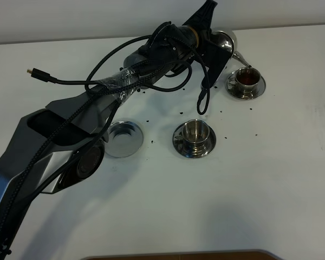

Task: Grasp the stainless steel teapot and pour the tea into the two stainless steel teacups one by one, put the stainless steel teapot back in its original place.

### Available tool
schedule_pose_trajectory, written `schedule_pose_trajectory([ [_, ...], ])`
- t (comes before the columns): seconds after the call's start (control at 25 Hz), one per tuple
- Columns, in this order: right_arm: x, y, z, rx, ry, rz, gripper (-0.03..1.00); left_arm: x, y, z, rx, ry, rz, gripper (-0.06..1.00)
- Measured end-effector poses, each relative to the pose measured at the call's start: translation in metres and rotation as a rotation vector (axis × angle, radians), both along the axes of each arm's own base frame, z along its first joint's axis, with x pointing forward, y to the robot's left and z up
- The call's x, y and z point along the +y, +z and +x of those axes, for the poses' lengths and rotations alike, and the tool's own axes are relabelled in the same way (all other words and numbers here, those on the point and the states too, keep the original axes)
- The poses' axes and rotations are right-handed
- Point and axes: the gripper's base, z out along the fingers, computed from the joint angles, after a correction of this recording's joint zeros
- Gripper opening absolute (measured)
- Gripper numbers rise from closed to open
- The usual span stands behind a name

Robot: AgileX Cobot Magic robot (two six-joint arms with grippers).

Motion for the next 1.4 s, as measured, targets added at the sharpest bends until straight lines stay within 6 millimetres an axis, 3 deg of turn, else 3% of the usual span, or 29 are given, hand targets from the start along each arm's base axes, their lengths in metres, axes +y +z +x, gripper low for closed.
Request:
schedule_pose_trajectory([
  [0.12,0.000,0.000,0.000,0.000,0.000,0.000,0.24,0.003,0.007,-0.002,0.038,0.060,-0.032,0.24],
  [0.32,0.000,0.000,0.000,0.000,0.000,0.000,0.24,0.011,0.039,-0.009,0.119,0.188,-0.117,0.24],
  [0.6,0.000,0.000,0.000,0.000,0.000,0.000,0.24,0.027,0.065,-0.030,0.350,0.437,-0.199,0.24],
  [0.8,0.000,0.000,0.000,0.000,0.000,0.000,0.24,0.036,0.062,-0.041,0.505,0.615,-0.226,0.24],
  [1.04,0.000,0.000,0.000,0.000,0.000,0.000,0.24,0.036,0.056,-0.052,0.691,0.708,-0.290,0.24],
  [1.4,0.000,0.000,0.000,0.000,0.000,0.000,0.24,0.035,0.048,-0.058,0.783,0.876,-0.367,0.24],
])
